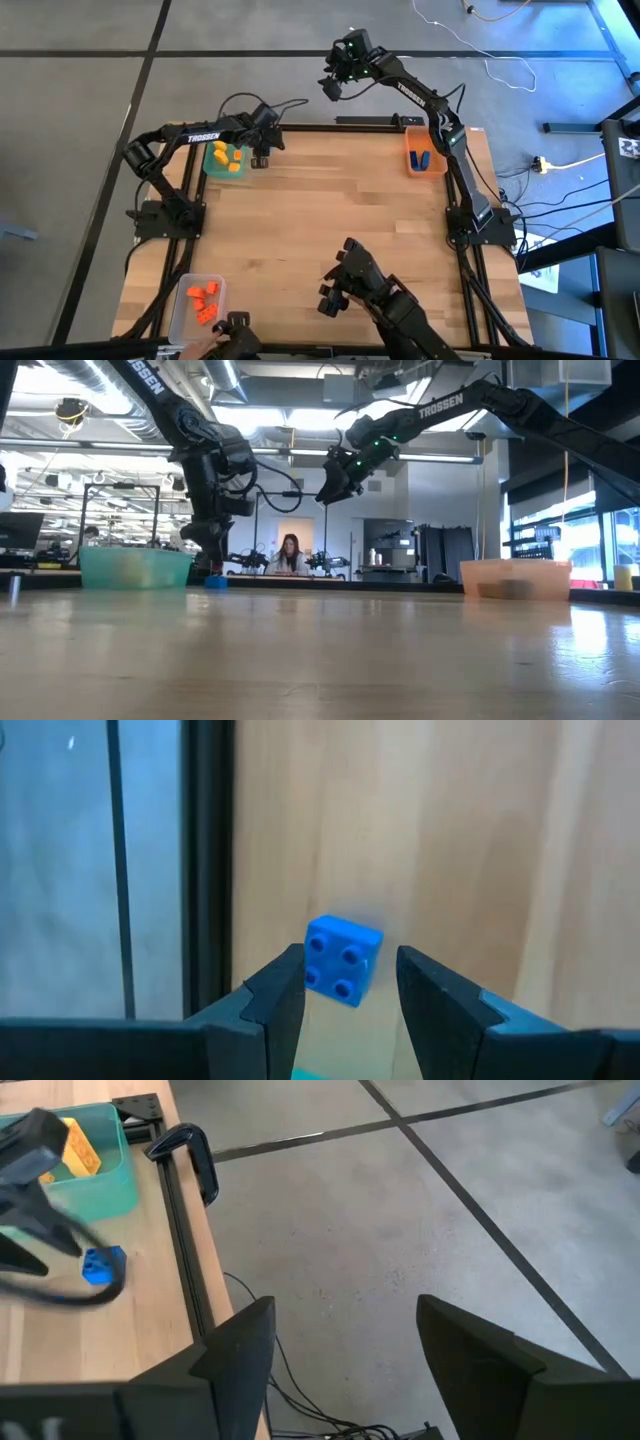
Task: Sort & place blocks by color
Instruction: Put the blue game piece into the orange bin
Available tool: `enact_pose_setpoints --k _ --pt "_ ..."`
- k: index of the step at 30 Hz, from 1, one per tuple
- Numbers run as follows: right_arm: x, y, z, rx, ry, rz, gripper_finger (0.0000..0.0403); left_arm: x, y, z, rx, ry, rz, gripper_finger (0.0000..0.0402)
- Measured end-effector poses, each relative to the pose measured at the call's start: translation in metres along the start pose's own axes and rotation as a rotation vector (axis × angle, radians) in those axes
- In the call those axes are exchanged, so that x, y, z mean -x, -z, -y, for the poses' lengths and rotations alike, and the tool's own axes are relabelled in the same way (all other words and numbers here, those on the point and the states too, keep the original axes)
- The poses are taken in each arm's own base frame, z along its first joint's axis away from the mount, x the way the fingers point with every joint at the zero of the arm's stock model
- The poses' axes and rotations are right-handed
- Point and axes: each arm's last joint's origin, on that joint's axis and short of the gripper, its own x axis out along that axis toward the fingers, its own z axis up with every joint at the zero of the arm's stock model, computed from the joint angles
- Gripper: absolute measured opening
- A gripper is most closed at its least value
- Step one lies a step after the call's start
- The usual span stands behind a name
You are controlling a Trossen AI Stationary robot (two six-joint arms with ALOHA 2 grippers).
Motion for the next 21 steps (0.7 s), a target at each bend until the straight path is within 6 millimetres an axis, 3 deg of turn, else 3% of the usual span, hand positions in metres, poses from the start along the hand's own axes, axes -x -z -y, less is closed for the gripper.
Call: enact_pose_setpoints --k 11,21 --pt "0.0 0.005 -0.002 0.006 -0.036 -0.044 0.0244 0.001 -0.003 0.007 -0.05 0.051 0.01 0.0149" --pt "0.008 0.02 -0.024 0.022 -0.594 -0.021 0.0244 0.001 -0.002 0.008 -0.05 0.065 0.007 0.0149"
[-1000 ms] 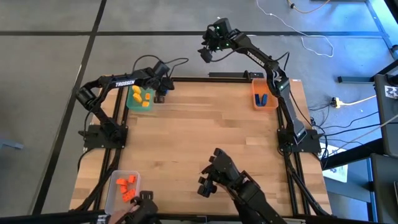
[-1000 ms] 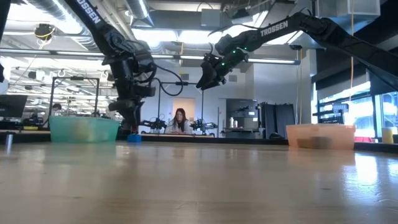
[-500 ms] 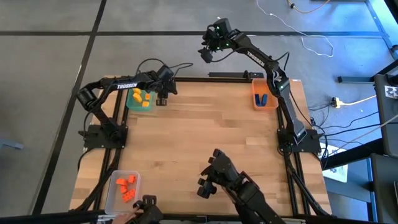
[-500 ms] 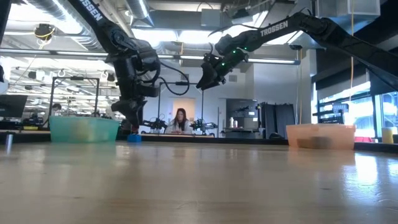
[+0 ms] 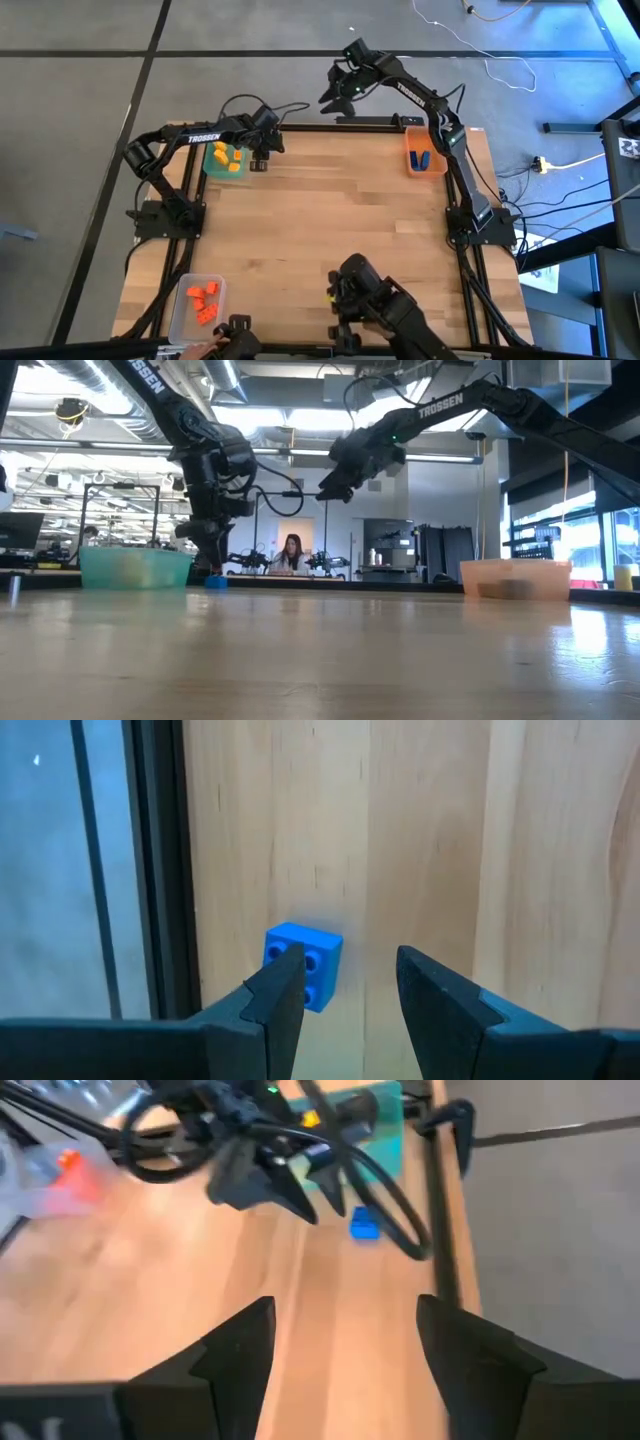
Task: Sort & place blocks by color
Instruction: Put the blue game piece into the orange bin
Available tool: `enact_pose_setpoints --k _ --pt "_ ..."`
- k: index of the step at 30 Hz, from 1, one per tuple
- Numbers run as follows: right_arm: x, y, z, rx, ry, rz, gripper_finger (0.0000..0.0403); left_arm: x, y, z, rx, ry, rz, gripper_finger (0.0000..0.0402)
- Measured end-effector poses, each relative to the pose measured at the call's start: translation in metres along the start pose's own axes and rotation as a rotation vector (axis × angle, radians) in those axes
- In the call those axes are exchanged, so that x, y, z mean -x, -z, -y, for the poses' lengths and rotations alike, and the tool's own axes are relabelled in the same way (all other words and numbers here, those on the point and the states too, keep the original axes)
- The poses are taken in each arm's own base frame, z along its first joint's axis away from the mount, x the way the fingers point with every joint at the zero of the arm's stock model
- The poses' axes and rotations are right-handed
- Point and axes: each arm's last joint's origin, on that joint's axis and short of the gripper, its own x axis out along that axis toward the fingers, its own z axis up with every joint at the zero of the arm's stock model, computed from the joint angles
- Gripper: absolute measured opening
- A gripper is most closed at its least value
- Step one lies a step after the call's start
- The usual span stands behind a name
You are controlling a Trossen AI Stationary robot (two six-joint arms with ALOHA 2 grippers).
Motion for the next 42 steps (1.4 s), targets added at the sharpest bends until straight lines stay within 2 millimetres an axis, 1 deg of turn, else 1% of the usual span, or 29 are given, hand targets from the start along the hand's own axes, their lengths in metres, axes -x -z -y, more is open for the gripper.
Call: enact_pose_setpoints --k 4,14,25,34,42 --pt "-0.0015 -0.0008 -0.0019 -0.024 -0.014 0.003 0.0244 -0.0003 0.0011 -0.0006 0.006 0.026 0.022 0.0149" --pt "-0.0088 -0.0023 -0.005 -0.01 0.077 -0.06 0.0244 -0.0004 0.002 -0.0013 0.012 0.039 0.032 0.0149" --pt "-0.009 -0.0022 -0.005 -0.01 0.077 -0.061 0.0244 -0.0004 0.0012 -0.0006 0.017 0.064 0.058 0.0149" --pt "-0.0091 -0.0022 -0.005 -0.01 0.077 -0.061 0.0244 0.0001 -0.001 0.0013 0.167 0.144 0.123 0.0149" --pt "-0.0091 -0.0023 -0.005 -0.01 0.077 -0.061 0.0244 0.0 0.0014 0.003 0.198 0.158 0.091 0.0149"
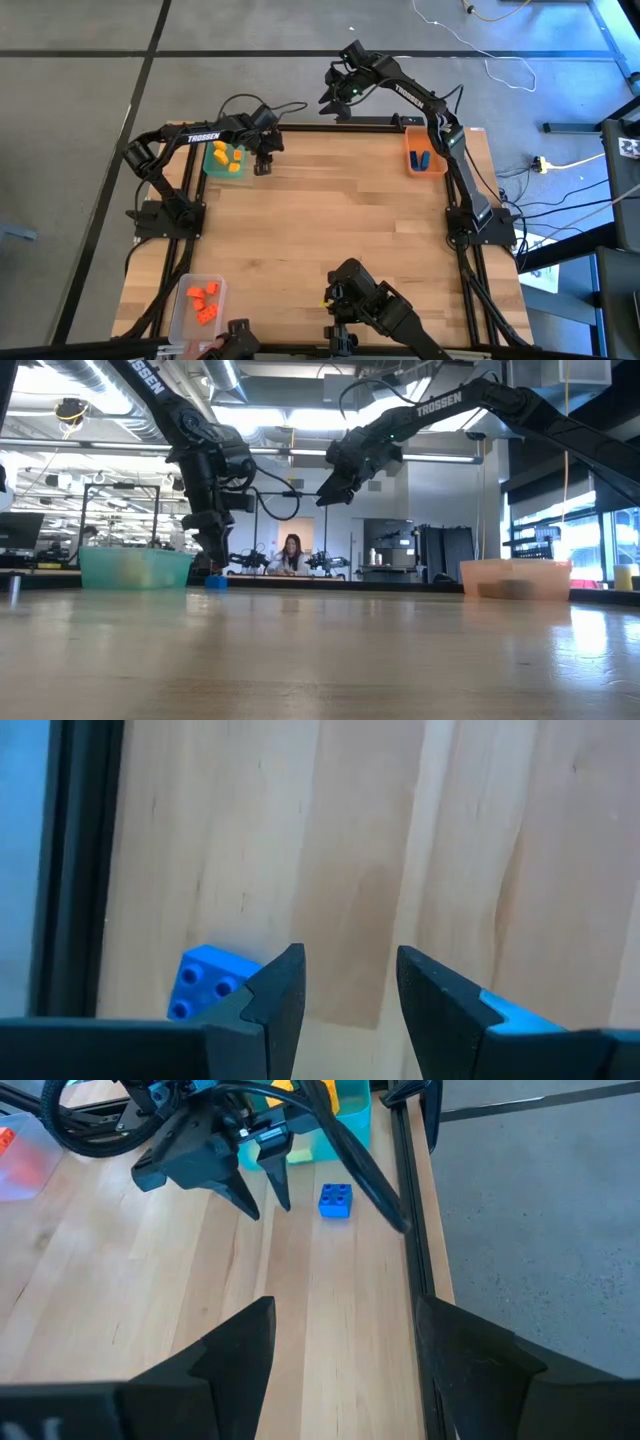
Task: Sort & place blocks by color
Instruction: Put the blue game piece into the orange bin
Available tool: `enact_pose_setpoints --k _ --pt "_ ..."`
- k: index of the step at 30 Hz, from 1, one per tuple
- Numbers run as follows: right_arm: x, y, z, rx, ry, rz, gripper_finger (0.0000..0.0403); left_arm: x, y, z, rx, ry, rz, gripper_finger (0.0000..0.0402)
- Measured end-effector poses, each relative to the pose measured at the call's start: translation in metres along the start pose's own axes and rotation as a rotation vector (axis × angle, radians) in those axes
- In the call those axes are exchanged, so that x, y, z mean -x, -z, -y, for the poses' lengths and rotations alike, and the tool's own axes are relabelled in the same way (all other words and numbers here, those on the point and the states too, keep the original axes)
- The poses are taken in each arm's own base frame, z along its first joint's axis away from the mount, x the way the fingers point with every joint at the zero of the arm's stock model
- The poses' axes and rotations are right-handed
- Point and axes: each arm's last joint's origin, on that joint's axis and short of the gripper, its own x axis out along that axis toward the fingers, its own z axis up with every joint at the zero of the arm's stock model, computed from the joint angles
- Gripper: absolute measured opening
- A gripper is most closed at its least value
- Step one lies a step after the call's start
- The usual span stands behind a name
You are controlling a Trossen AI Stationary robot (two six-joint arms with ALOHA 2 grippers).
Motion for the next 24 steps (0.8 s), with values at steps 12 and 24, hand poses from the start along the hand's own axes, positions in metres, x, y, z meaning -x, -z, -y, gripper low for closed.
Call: enact_pose_setpoints --k 12,24 --pt "0.0 0.0 0.0 0.0 -0.001 0.0 0.0244 0.002 0.011 -0.016 0.126 0.048 0.053 0.0206" --pt "0.0 0.0 0.0 0.0 -0.001 0.0 0.0244 -0.001 0.015 -0.027 -0.098 -0.041 0.027 0.0302"
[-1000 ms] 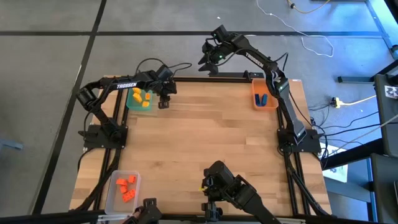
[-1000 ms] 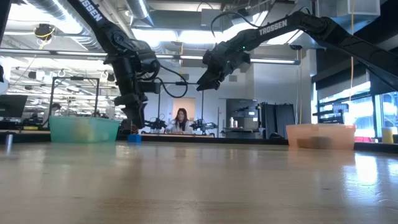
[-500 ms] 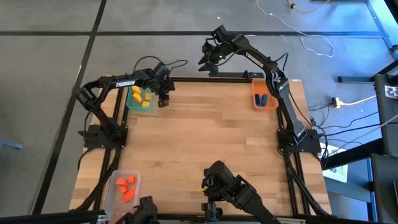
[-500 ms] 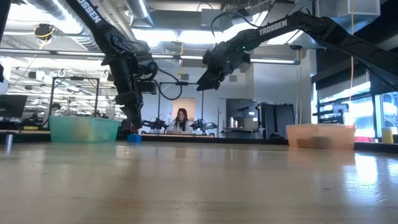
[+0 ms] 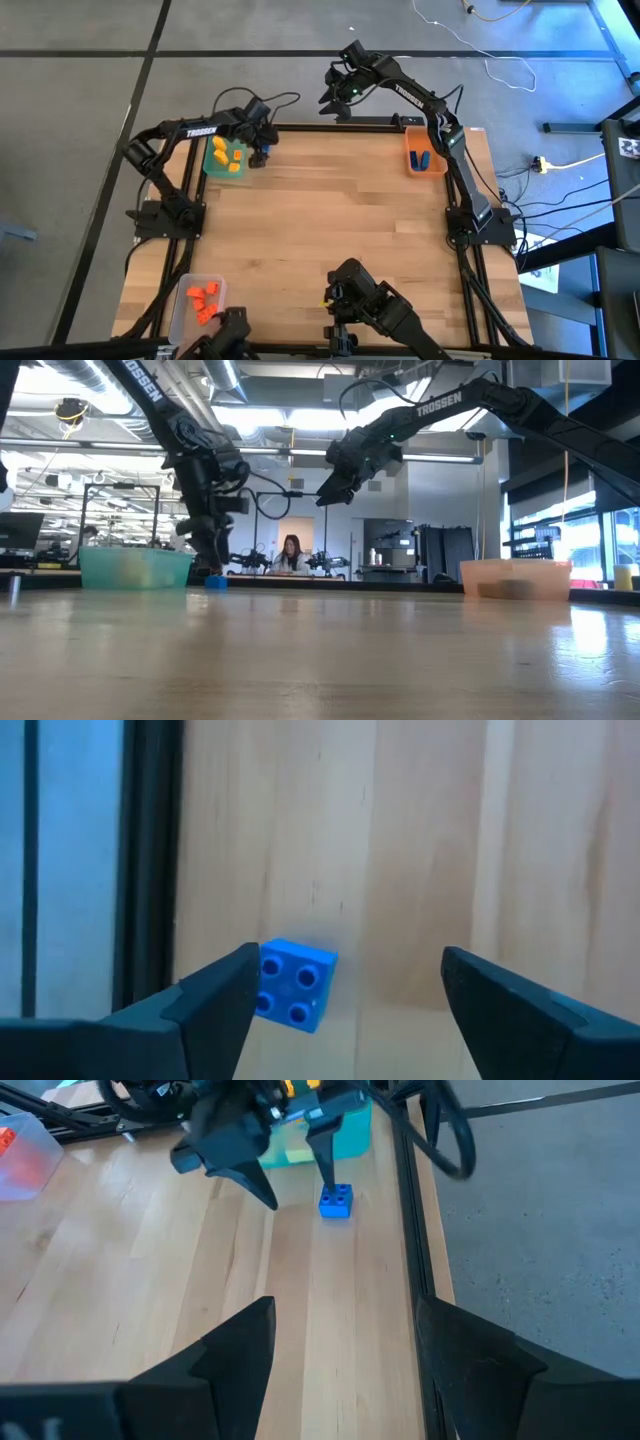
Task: Sort & place blocks by color
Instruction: Put the blue game piece into the orange bin
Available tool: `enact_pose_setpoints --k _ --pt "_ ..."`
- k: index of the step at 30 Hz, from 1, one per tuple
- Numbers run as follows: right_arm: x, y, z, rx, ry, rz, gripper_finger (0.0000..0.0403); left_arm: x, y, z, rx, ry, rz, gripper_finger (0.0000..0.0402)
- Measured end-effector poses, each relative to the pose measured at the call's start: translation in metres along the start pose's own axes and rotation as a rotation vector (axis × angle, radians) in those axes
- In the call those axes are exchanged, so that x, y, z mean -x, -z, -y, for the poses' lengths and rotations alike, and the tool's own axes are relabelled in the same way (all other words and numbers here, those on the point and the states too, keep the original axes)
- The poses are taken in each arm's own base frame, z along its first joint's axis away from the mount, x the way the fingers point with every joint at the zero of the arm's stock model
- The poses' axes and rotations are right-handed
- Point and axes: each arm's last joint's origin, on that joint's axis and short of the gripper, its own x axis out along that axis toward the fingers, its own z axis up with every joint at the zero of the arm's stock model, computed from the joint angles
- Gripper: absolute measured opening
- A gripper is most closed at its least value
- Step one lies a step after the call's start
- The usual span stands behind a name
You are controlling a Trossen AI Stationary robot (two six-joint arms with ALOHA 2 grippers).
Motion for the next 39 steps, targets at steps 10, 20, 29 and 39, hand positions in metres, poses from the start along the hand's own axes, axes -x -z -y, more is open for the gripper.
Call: enact_pose_setpoints --k 10,20,29,39 --pt "0.0 0.0 0.0 0.003 0.002 0.003 0.0244 -0.026 0.005 -0.003 -0.026 -0.025 -0.065 0.0301" --pt "0.0 0.0 0.0 0.003 0.002 0.003 0.0244 -0.03 0.009 -0.007 -0.036 -0.041 -0.073 0.0299" --pt "0.0 0.0 0.0 0.004 0.002 0.004 0.0244 -0.036 0.01 -0.008 -0.055 -0.052 -0.091 0.0299" --pt "0.0 0.0 0.0 0.004 0.002 0.004 0.0244 -0.017 -0.015 -0.015 0.061 -0.219 -0.23 0.0299"
